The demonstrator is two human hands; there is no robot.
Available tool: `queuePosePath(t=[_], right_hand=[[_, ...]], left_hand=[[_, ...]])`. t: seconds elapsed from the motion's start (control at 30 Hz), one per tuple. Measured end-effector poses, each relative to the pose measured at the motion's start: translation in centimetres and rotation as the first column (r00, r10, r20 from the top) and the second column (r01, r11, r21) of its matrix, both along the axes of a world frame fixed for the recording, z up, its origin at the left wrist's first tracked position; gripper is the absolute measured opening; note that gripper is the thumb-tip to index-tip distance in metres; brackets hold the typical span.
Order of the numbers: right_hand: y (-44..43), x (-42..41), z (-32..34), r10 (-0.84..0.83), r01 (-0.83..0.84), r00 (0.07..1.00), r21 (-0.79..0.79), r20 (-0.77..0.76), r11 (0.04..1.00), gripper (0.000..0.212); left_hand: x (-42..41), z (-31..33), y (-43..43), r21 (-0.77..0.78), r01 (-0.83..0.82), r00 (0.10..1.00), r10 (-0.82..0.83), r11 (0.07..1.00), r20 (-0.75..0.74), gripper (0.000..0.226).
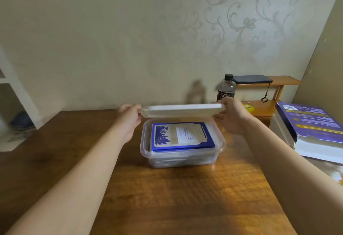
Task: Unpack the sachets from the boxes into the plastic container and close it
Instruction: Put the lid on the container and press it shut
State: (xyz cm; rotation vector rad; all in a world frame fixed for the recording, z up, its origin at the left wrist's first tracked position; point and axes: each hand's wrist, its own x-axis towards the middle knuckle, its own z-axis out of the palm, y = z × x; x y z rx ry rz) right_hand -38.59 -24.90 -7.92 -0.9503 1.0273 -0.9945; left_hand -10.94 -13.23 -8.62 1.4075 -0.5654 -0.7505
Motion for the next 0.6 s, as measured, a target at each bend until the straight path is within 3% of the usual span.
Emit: queuePosePath(t=[0.3, 0.47, 0.6], right_hand=[[4.4, -0.7, -0.6, 0.047, -0.069, 0.976, -0.096, -0.212, 0.993, 0.042], [5.6, -0.4, -1.2, 0.059, -0.133, 0.933, -0.189, -0.355, 0.973, 0.021], [5.9, -0.2, -2.1, 0.036, -0.168, 0.885, -0.245, -0.465, 0.955, 0.033]], left_hand=[[-1.8, -1.0, 2.8, 0.115, -0.019, 0.976, -0.006, 0.993, 0.218, 0.009], [-2.4, -1.9, 3.5, 0.201, -0.02, 0.94, -0.05, 0.979, 0.338, 0.027], [-2.6, -2.4, 3.6, 0.245, 0.003, 0.881, -0.118, 0.97, 0.458, 0.031]])
